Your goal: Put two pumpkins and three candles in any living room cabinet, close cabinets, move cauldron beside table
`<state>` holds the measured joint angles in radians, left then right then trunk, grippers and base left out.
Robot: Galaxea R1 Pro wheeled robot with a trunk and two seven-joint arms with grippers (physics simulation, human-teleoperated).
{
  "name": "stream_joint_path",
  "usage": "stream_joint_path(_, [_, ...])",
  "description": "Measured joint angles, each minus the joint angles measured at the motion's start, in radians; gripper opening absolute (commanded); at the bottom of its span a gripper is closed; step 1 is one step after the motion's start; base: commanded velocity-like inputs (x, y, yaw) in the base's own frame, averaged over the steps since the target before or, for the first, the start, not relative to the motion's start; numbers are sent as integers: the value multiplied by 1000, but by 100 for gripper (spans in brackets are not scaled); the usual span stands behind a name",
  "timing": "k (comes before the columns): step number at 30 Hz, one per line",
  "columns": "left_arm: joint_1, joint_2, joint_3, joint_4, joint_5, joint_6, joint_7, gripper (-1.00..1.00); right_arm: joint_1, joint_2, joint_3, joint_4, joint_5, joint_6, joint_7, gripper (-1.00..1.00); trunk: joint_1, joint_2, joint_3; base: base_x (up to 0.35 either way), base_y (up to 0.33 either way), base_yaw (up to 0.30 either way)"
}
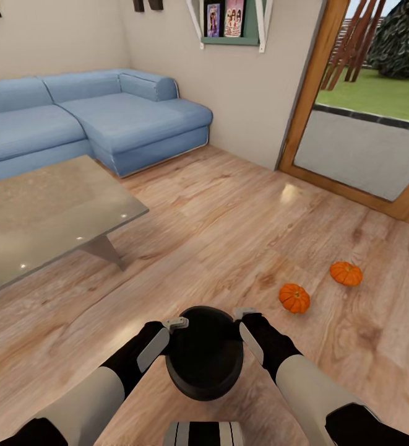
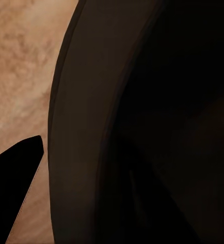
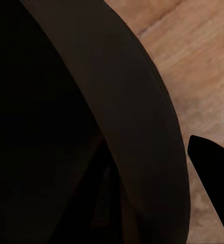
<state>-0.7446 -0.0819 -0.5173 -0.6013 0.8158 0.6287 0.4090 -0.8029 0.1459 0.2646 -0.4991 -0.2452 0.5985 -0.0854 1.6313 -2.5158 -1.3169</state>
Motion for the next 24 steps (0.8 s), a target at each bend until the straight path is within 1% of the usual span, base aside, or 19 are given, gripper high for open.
stream_joint_path(16, [1,1,0,-3,0,0,0,-100,0,0,1,-1,0,0,0,-100,0,0,0,3,7,257])
stream_joint_path(19, [1,1,0,-2,-1,-1,0,-100,1,0,0,-1,0,0,0,-100,0,0,0,108,108,257])
stream_joint_path(24, [1,1,-1,-4,1,0,1,-100,0,0,0,-2,0,0,0,-100,0,0,0,209,172,257])
